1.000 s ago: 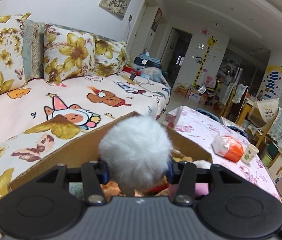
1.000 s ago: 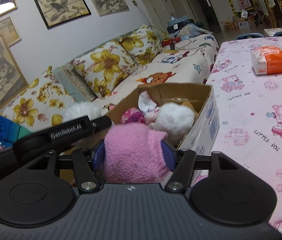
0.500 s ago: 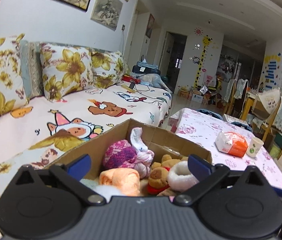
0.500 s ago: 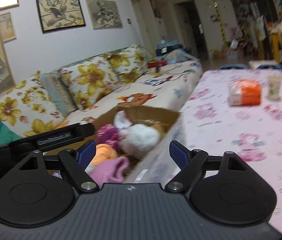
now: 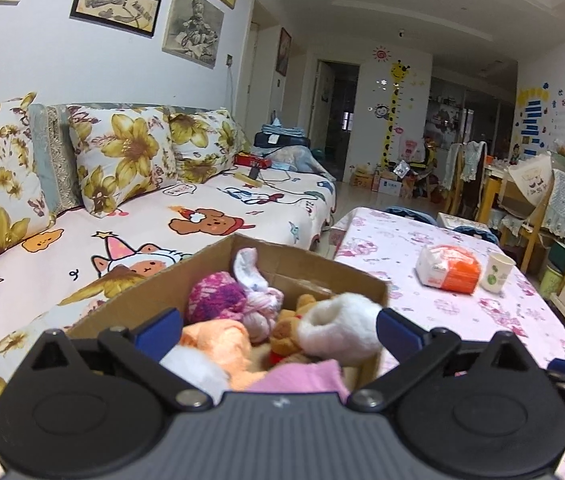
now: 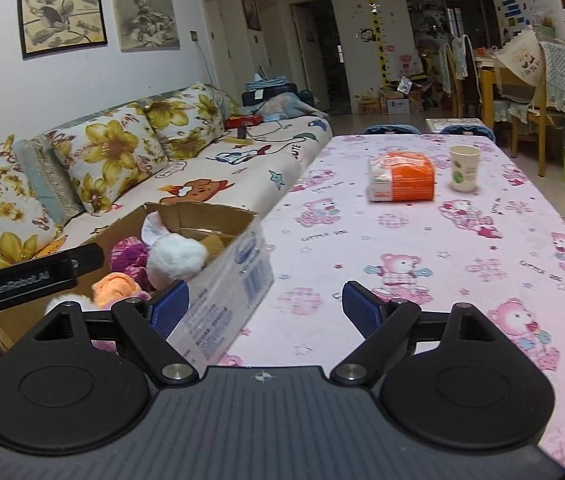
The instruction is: Organize soft objects
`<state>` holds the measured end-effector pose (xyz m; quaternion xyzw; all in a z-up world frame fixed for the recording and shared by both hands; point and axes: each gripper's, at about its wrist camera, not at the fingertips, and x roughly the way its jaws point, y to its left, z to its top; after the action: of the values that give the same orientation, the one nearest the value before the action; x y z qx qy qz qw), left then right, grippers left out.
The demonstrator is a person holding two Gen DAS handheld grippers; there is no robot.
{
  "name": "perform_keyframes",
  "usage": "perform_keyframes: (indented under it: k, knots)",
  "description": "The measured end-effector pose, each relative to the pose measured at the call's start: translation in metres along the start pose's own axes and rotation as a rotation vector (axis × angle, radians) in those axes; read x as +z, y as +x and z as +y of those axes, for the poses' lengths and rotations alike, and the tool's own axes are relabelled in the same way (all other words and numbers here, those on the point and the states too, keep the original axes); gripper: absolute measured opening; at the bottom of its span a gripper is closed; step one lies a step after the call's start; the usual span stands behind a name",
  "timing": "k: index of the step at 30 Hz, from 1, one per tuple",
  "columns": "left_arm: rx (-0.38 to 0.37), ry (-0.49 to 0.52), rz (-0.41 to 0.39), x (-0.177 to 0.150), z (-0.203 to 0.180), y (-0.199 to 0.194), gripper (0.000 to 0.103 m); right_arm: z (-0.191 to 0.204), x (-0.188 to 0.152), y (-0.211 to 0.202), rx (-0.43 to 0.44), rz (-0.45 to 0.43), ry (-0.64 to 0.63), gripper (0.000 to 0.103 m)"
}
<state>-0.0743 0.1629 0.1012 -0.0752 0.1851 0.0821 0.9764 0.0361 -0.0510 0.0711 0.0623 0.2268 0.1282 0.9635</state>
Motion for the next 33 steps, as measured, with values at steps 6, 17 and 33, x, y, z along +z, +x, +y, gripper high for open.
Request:
perform_keyframes:
  k: [6, 17, 33]
  knots:
    - [-0.003, 0.036, -0.013, 0.000, -0.020, -0.031, 0.102, -0.005, 0.001, -0.020, -0.013, -0.009, 0.016, 0.103]
    - [0.033, 0.055, 0.008, -0.002, -0.025, -0.085, 0.102, 0.001, -0.005, -0.065, -0.006, -0.025, 0.001, 0.103]
    - [0.067, 0.079, -0.069, 0.006, -0.008, -0.162, 0.102, 0.023, -0.009, -0.115, 0.052, -0.047, -0.022, 0.103]
